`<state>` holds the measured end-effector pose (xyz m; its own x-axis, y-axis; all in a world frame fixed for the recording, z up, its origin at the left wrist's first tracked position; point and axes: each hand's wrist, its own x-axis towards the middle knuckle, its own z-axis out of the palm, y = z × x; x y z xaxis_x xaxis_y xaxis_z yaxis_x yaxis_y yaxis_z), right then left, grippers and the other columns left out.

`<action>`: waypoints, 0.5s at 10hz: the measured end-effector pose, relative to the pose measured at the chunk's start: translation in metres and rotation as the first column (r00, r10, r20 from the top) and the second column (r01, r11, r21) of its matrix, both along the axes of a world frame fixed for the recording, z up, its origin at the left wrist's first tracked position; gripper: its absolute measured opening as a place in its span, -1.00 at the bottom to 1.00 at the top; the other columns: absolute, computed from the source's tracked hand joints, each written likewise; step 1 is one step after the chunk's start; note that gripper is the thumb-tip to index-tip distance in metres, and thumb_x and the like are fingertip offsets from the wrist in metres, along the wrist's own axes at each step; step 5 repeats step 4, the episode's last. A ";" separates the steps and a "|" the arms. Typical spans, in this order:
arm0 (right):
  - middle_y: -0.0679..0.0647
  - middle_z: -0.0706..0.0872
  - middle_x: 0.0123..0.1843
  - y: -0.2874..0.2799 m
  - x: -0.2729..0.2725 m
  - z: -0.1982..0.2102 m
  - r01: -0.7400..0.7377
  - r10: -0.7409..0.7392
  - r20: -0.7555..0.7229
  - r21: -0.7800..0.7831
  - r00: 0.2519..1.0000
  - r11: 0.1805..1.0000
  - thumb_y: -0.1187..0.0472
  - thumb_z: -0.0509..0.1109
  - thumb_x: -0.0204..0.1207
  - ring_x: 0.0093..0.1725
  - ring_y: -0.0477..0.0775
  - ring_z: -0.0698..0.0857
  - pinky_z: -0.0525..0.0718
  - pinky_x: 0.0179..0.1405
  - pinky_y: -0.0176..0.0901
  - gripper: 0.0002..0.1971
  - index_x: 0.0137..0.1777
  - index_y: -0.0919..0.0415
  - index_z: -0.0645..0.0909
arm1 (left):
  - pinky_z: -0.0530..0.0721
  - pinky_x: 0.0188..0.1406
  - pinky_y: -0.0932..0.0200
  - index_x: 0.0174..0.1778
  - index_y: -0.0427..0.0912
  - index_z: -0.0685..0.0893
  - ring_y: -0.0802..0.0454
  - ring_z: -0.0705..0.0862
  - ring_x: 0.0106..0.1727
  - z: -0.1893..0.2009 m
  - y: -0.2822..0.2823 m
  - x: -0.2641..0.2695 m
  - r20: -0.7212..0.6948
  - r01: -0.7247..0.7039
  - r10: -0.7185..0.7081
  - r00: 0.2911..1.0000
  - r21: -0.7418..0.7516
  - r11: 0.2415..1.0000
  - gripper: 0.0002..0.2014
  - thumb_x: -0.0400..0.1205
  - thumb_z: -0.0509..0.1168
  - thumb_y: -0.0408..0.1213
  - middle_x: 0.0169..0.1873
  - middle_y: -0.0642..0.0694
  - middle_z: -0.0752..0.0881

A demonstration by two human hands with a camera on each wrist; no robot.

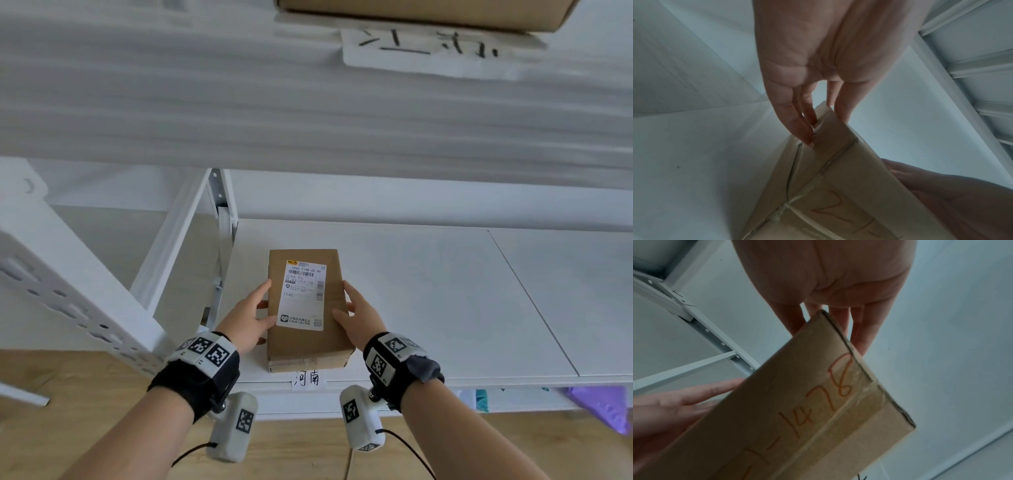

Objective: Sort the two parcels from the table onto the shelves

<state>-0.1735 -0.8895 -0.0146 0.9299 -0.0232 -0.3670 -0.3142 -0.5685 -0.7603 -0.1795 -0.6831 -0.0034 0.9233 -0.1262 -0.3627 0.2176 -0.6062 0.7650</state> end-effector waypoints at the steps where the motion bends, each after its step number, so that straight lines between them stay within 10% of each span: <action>1: 0.11 0.58 0.42 -0.001 -0.002 -0.001 0.011 -0.011 0.013 0.003 1.000 1.000 0.20 0.25 0.58 0.34 0.11 0.59 0.58 0.27 -0.04 -0.37 0.61 -0.06 0.12 | 0.51 0.38 -0.06 0.61 0.06 0.03 -0.14 0.48 0.43 0.001 0.000 -0.001 0.010 0.002 -0.003 1.000 0.009 1.000 -0.32 0.64 0.22 -0.31 0.56 -0.13 0.33; 5: 0.09 0.42 0.52 -0.005 -0.010 0.023 0.033 -0.021 0.092 -0.127 0.996 0.991 0.02 0.30 0.54 0.46 0.11 0.46 0.48 0.38 -0.01 -0.39 0.57 -0.06 0.20 | 0.51 0.28 0.03 0.57 0.05 0.17 -0.15 0.54 0.34 0.021 -0.002 -0.005 0.141 -0.028 0.000 0.990 0.192 0.981 -0.32 0.56 0.33 -0.20 0.44 -0.20 0.45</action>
